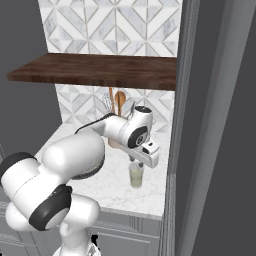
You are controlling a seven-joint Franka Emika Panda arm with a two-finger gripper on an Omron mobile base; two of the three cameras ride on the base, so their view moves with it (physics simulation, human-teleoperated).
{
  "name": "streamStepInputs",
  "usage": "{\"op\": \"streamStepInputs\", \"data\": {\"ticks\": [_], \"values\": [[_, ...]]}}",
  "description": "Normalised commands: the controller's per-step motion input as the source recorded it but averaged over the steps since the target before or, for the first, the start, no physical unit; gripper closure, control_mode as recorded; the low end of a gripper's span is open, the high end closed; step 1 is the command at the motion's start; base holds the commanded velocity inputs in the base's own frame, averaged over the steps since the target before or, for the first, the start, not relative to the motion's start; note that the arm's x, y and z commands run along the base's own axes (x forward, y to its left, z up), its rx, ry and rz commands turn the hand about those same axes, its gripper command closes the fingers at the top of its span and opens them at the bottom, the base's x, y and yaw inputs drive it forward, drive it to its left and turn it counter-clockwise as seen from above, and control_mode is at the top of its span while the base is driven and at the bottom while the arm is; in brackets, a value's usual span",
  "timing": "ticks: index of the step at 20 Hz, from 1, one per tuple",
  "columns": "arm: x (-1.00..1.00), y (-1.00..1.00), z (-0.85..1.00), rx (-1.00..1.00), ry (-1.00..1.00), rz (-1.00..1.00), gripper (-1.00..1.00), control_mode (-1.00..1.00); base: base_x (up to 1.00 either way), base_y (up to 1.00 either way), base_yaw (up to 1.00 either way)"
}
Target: Grab a lemon wedge from the fridge and one ice cube from the ice bowl, and put them in the glass of lemonade.
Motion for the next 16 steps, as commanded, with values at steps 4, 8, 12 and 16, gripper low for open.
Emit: {"op": "streamStepInputs", "data": {"ticks": [4,8,12,16], "values": [[0.00,0.00,0.00,0.00,0.00,0.00,-1.00,-1.00,0.00,0.00,0.00],[0.00,0.00,0.00,0.00,0.00,0.00,-1.00,-1.00,0.00,0.00,0.00],[-0.08,0.00,0.00,0.00,-0.02,0.00,-1.00,-1.00,0.00,0.00,0.00],[-0.19,0.00,0.04,0.00,-0.06,0.00,-1.00,-1.00,0.00,0.00,0.00]]}}
